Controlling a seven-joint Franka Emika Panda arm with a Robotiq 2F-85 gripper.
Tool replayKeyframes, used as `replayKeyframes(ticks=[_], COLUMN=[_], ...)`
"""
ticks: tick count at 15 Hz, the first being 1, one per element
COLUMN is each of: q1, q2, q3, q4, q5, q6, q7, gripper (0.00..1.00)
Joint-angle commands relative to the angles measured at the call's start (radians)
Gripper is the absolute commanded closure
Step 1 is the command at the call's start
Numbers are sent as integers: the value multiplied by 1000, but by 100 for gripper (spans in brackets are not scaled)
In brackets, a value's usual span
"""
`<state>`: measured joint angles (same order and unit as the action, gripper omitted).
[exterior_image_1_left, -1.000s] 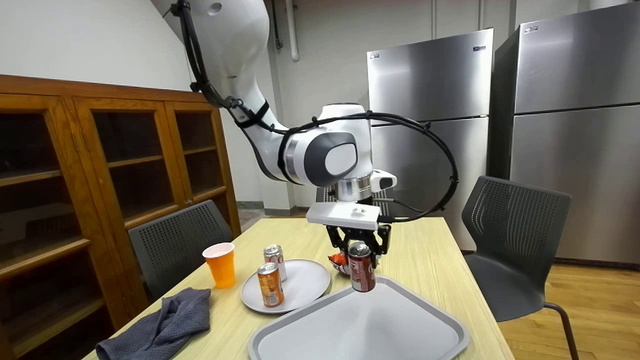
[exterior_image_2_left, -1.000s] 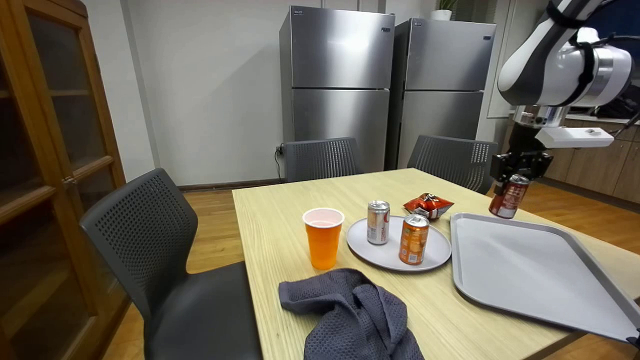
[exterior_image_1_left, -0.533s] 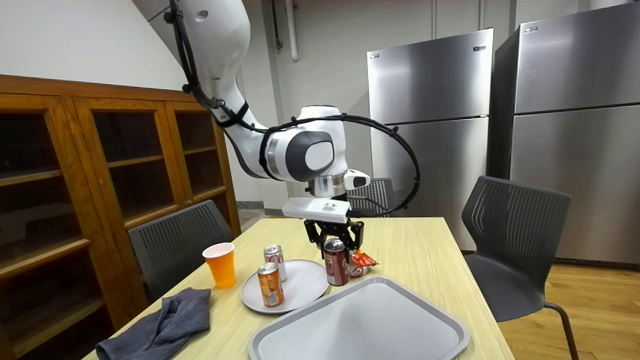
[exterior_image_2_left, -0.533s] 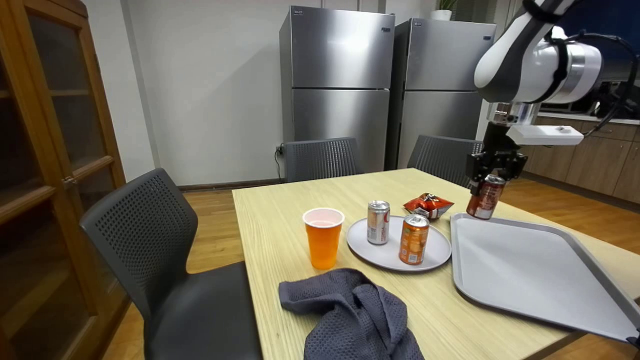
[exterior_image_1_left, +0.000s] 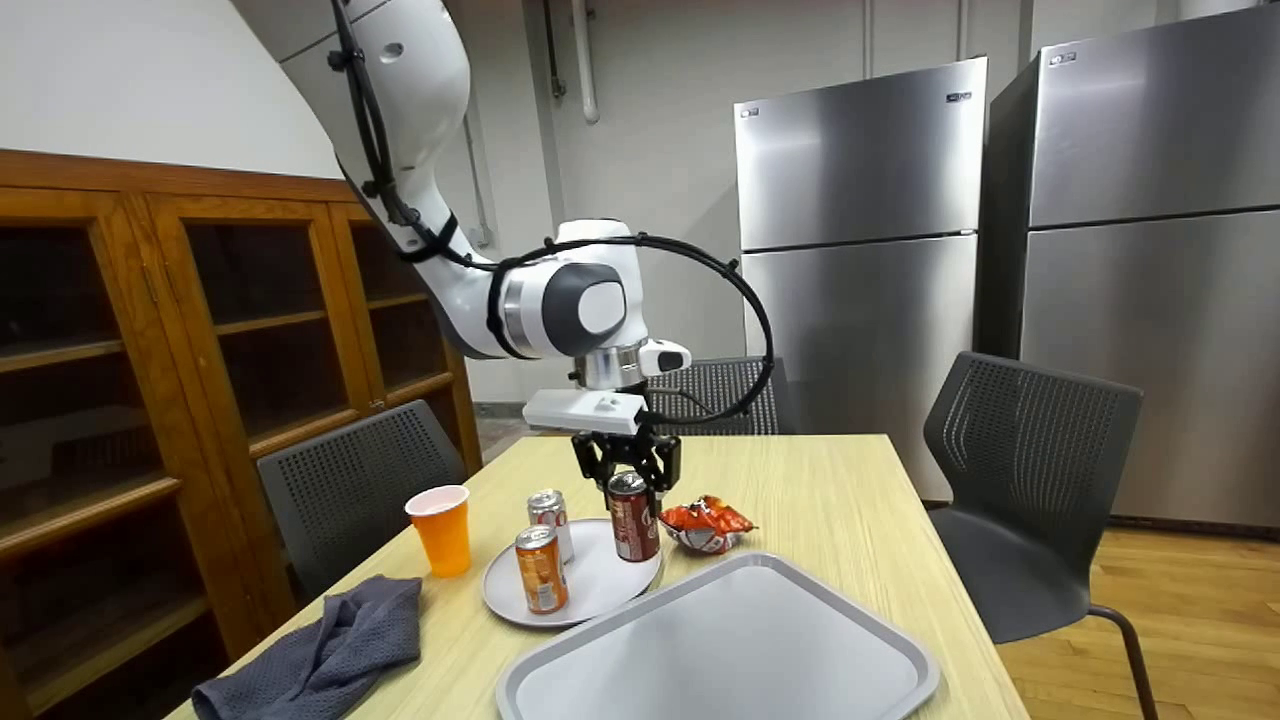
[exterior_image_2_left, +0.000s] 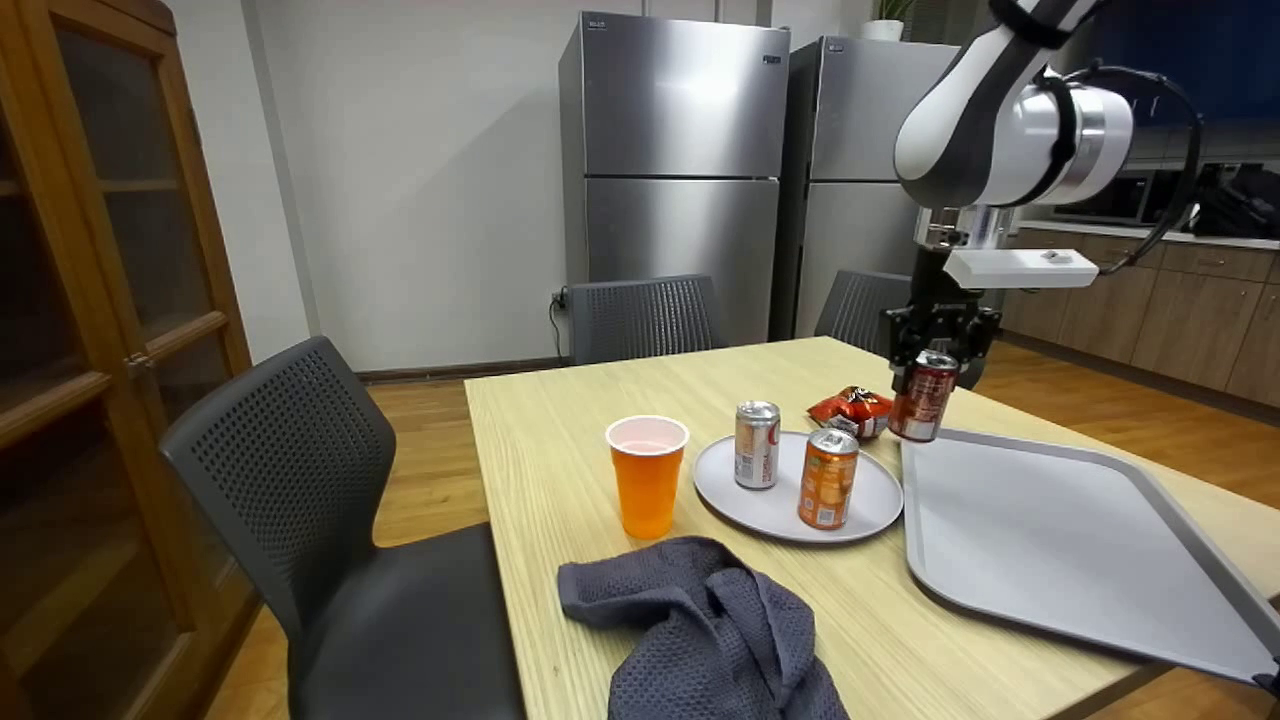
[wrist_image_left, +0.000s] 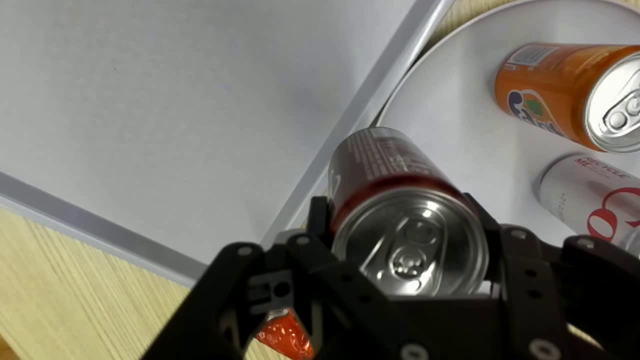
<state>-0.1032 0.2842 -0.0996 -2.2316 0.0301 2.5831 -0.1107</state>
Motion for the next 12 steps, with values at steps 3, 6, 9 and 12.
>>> replayKeyframes(ticks=[3, 6, 9, 12], q1=[67, 80, 83, 83], q2=[74, 126, 174, 215], q3=[-4, 6, 16, 27], q4=[103, 151, 199, 240], q5=[-65, -47, -32, -21], q6=[-38, -33, -27, -32], q7=[166, 187, 188, 196], gripper=[62, 62, 62, 62])
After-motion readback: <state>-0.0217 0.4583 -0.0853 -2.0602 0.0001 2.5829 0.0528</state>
